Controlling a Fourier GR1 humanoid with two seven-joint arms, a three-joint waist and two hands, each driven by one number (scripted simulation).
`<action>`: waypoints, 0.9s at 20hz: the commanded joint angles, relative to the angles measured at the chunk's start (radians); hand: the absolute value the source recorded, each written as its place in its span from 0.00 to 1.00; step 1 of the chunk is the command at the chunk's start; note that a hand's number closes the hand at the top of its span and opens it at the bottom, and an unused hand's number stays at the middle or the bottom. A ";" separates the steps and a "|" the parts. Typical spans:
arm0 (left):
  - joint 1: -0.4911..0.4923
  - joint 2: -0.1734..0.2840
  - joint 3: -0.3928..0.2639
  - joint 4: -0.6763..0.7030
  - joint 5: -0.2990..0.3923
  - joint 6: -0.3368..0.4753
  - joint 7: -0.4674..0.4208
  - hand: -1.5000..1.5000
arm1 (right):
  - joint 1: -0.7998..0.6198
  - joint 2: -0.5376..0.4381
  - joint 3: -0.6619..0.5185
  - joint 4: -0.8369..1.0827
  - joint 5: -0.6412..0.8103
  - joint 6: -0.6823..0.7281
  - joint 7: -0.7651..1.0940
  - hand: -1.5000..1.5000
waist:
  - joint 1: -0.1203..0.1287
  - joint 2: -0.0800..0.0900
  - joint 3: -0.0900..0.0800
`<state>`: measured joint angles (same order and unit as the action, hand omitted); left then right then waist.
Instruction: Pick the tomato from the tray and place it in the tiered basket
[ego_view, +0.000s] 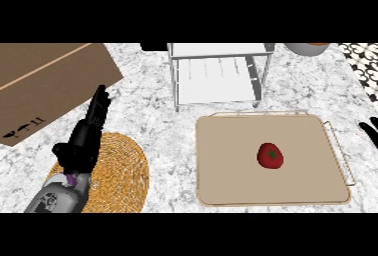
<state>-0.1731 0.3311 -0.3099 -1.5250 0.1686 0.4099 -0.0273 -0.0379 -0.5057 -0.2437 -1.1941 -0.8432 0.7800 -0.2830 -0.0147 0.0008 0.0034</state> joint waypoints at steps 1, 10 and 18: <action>0.009 -0.016 -0.018 -0.018 -0.021 0.026 0.029 0.50 | 0.054 -0.171 -0.071 -0.033 0.152 0.117 -0.066 0.00 | -0.005 -0.004 -0.002; -0.021 -0.028 -0.012 -0.018 -0.033 0.047 0.067 0.50 | 0.047 -0.398 -0.056 -0.452 0.674 -0.096 -0.029 0.00 | -0.012 -0.011 -0.004; -0.043 -0.045 -0.006 0.026 -0.056 0.025 0.054 0.50 | 0.110 -0.339 0.066 -0.834 0.813 -0.233 0.295 0.00 | -0.001 -0.004 -0.005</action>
<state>-0.1833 0.2880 -0.3319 -1.5312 0.1153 0.4524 0.0204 0.0497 -0.8780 -0.2448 -1.8536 -0.0938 0.6031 -0.1372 -0.0191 -0.0061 -0.0020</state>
